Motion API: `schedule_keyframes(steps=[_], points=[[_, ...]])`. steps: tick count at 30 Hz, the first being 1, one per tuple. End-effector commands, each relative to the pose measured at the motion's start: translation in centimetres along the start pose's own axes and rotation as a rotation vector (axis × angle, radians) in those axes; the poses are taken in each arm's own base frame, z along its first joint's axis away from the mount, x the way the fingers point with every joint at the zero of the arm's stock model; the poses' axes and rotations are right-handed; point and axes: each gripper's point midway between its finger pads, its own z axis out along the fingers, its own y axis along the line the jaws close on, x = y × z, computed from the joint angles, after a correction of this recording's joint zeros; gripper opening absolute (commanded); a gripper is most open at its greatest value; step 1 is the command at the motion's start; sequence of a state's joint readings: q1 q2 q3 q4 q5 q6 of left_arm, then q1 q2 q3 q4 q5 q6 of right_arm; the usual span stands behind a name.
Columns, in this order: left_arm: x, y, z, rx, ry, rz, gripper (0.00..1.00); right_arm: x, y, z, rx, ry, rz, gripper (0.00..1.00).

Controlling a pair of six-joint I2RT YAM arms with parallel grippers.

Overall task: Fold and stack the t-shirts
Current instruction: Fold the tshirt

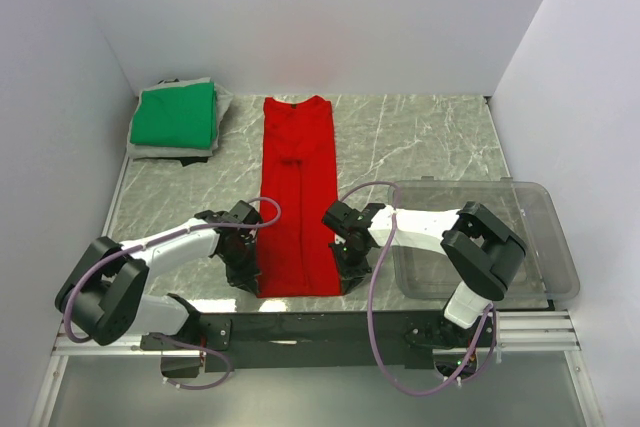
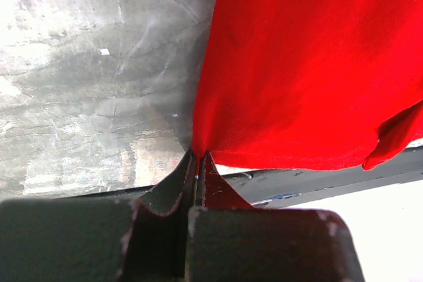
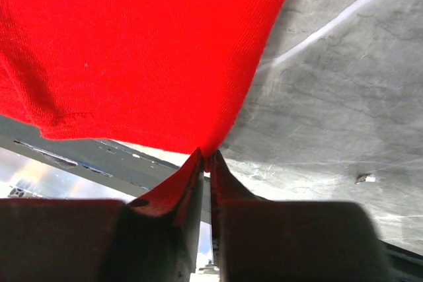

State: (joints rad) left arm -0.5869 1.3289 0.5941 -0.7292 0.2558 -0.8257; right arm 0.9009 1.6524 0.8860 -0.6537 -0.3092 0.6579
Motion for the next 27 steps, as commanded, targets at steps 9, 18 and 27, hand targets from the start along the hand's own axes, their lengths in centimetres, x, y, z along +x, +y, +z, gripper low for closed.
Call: schedule_keyframes(steps=[9,18,27], points=[[-0.7,-0.3,-0.8,0.029,-0.082,0.003,0.0,0.3,0.3,-0.8,0.01,0.003,-0.025,0.0],[-1.0,-1.2,-2.9,0.076,-0.144,0.014,0.0,0.0,1.0,-3.0,0.005,-0.048,-0.023,0.0],[-2.7,-2.7,-6.0,0.063,-0.212,0.023,0.0,-1.6,2.3,-6.8,0.017,-0.133,-0.018,0.0]])
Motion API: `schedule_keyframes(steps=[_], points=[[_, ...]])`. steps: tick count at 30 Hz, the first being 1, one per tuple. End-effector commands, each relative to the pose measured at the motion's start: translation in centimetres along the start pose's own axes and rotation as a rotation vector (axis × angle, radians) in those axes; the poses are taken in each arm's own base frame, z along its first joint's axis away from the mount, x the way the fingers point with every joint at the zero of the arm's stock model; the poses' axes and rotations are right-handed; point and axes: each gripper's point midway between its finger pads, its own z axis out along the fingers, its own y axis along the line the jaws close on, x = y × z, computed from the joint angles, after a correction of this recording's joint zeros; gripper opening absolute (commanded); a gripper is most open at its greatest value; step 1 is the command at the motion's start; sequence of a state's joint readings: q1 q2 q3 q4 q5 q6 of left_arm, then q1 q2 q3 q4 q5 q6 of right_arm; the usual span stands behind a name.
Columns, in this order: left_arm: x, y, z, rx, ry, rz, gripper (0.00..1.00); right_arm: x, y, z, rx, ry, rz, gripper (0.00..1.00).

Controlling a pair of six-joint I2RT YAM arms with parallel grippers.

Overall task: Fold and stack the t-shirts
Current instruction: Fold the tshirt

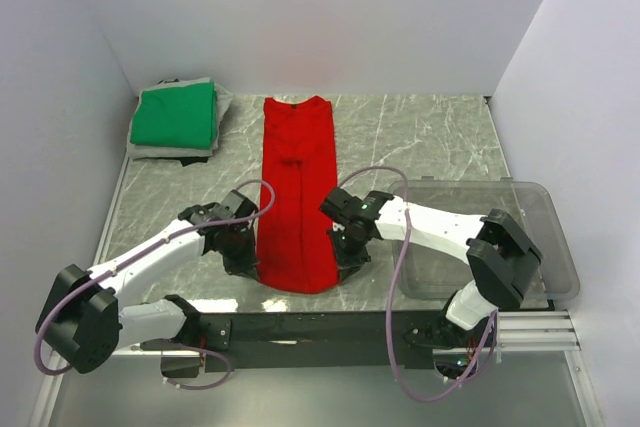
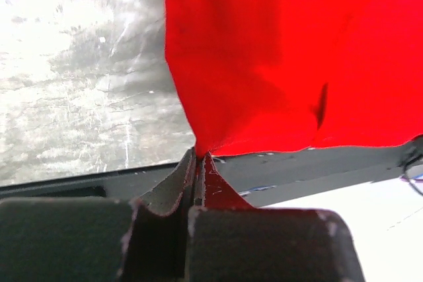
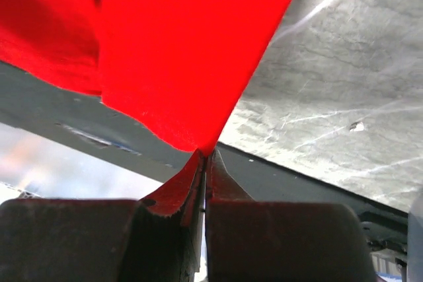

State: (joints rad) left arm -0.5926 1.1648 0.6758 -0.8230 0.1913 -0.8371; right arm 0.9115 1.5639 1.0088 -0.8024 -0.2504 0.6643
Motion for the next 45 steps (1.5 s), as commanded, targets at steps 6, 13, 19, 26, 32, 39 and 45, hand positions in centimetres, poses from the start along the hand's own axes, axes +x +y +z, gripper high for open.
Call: schedule_keyframes(steps=[6,13,19,26,32,39,45], points=[[-4.7,-2.5,-4.0,-0.009,-0.15,0.01,0.0,-3.0,0.8,-4.5,0.041,-0.144,0.012,0.0],[-8.8,-3.1,-5.2,0.0,-0.218,0.013,0.0,-7.3,0.6,-6.5,0.074,-0.246,0.036,0.0],[-12.8,-5.1,-5.1,0.066,-0.259,0.012,0.0,-11.7,0.1,-7.5,0.107,-0.305,0.043,0.0],[-18.4,-5.8,-5.2,0.1,-0.325,-0.012,0.0,-17.4,-0.8,-7.9,0.147,-0.351,0.047,0.0],[-22.7,-6.7,-3.9,0.135,-0.326,-0.016,0.0,-21.5,-2.4,-7.0,0.191,-0.37,0.066,0.0],[-28.8,-6.6,-3.6,0.165,-0.383,-0.05,0.0,-26.8,-4.0,-6.8,0.191,-0.421,0.12,0.0],[-32.4,-6.8,-3.6,0.231,-0.396,-0.082,0.0,-30.8,-5.2,-6.5,0.192,-0.454,0.156,0.0]])
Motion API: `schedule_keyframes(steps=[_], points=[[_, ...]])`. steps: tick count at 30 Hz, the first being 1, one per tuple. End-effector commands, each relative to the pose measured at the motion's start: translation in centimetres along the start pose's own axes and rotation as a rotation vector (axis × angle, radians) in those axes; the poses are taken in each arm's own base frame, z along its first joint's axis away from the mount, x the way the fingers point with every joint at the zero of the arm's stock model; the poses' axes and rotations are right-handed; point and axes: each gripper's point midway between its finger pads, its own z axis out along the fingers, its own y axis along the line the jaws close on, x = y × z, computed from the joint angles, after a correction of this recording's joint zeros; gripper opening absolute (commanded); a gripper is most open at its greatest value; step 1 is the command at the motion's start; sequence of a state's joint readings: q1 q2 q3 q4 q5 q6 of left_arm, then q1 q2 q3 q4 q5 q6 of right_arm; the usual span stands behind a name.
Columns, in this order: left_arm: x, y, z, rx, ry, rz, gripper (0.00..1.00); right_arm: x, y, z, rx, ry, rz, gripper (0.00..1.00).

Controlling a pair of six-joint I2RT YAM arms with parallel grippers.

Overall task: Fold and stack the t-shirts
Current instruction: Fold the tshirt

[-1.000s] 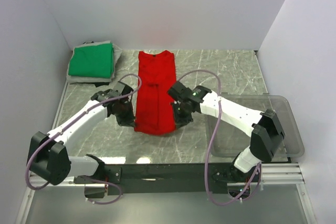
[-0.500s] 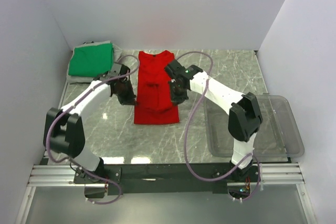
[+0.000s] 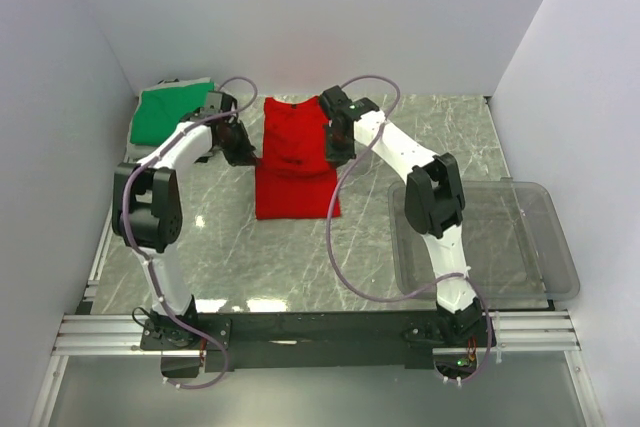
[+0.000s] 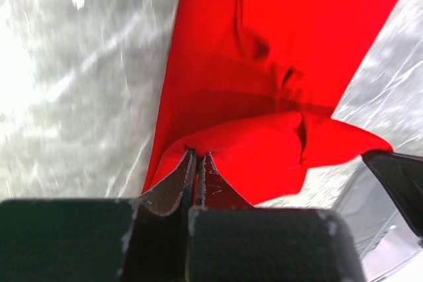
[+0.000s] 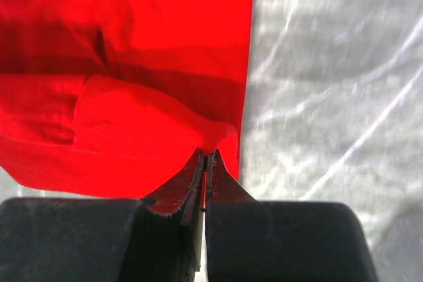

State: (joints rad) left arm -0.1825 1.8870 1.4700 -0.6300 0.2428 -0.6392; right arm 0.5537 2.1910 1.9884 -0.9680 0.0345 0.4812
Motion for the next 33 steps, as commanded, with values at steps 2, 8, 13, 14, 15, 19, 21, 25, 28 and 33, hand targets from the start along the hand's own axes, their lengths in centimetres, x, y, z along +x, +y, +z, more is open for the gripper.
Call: schedule_keyframes(steps=[2,8,13,14,15,19,21,25,28,33], points=[[-3.7,-2.7,0.2,0.119,-0.044,0.026,0.0,-3.8,-0.7,0.0,-0.006,-0.062,0.034,0.0],[-4.6,-2.4,3.1,0.133,0.0,0.017,0.0,-5.0,-1.7,2.3,-0.016,-0.04,0.075,0.0],[-5.4,-1.6,4.2,0.104,-0.004,0.007,0.0,-4.7,-1.3,4.2,-0.054,-0.009,0.068,0.0],[-5.5,-1.6,4.2,0.102,-0.011,0.004,0.0,-4.8,-1.0,4.2,-0.069,-0.008,0.066,0.12],[-5.8,-1.5,4.1,0.099,-0.019,0.001,0.02,-4.8,-0.9,4.4,-0.08,-0.006,0.067,0.22],[-6.6,-1.7,3.4,0.089,-0.06,-0.013,0.35,-5.7,-0.3,4.1,-0.115,-0.023,0.053,0.52],[-6.9,-2.0,2.5,0.096,-0.091,-0.013,0.52,-6.6,-0.4,2.8,-0.116,-0.063,0.037,0.57],[-6.2,-1.8,1.0,0.097,-0.116,-0.005,0.62,-6.5,-1.0,0.6,-0.108,-0.094,0.027,0.58],[-4.4,-0.9,0.1,0.09,-0.101,0.001,0.63,-4.9,-1.2,-0.8,-0.129,-0.083,0.026,0.58],[0.5,0.7,-0.6,0.1,-0.038,0.007,0.59,-0.7,-1.1,-1.9,-0.168,-0.021,0.017,0.55]])
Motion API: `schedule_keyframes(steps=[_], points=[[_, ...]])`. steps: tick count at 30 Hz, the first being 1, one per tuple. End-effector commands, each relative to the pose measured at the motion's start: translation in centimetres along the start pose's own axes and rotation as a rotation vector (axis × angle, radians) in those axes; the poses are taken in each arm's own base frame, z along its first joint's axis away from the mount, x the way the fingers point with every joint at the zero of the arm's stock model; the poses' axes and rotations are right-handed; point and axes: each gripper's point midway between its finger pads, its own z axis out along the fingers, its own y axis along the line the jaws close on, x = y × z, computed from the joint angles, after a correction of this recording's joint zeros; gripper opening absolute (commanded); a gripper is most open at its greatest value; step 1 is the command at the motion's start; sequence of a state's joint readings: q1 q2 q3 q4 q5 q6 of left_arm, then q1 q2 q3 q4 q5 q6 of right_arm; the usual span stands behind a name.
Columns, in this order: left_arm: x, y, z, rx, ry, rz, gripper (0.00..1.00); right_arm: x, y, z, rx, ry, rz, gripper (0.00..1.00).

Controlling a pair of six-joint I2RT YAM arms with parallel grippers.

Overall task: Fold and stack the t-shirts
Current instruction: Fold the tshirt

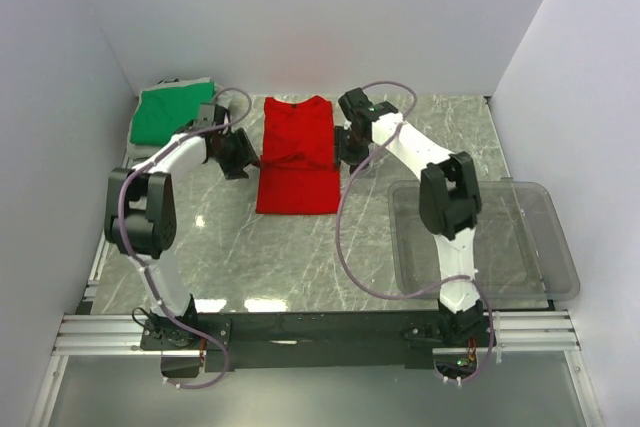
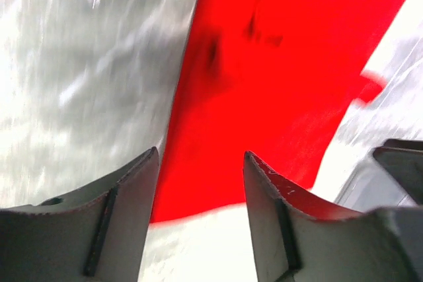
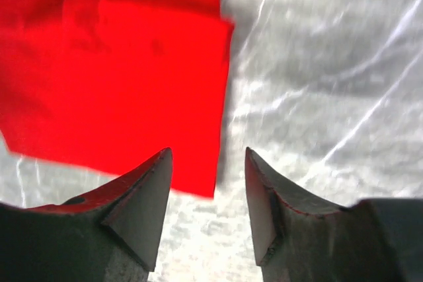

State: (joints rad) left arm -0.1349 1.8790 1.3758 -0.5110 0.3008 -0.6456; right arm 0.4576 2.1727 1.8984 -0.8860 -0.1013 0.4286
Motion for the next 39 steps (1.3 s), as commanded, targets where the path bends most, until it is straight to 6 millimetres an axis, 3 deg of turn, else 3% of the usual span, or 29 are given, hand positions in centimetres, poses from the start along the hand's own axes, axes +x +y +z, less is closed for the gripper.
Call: schedule_keyframes(steps=[1,3,4,7,13,32,37,39], points=[[1.6,-0.5,-1.6,0.041,-0.01,0.046,0.58,1.7,1.3,-2.2,-0.076,-0.017,-0.027,0.54],[3.4,0.5,-1.7,0.019,0.016,0.046,0.56,3.0,1.9,-2.5,-0.096,-0.015,-0.046,0.54],[4.7,1.4,-1.5,0.003,0.039,0.04,0.54,4.6,1.7,-1.9,-0.097,0.022,-0.047,0.54],[6.1,1.7,-1.7,0.008,0.054,0.048,0.51,6.9,1.7,-1.2,-0.11,0.059,-0.039,0.52],[8.7,3.4,-1.5,-0.043,0.092,0.062,0.49,9.4,1.4,0.1,-0.128,0.117,-0.043,0.48],[10.3,5.2,1.4,-0.105,0.142,0.054,0.4,11.6,0.2,3.3,-0.074,0.181,-0.054,0.34],[10.7,5.8,2.2,-0.115,0.152,0.056,0.3,12.4,-0.5,3.9,-0.05,0.206,-0.058,0.22],[11.1,6.2,2.6,-0.121,0.166,0.055,0.21,12.7,-0.7,4.1,-0.047,0.214,-0.059,0.18]])
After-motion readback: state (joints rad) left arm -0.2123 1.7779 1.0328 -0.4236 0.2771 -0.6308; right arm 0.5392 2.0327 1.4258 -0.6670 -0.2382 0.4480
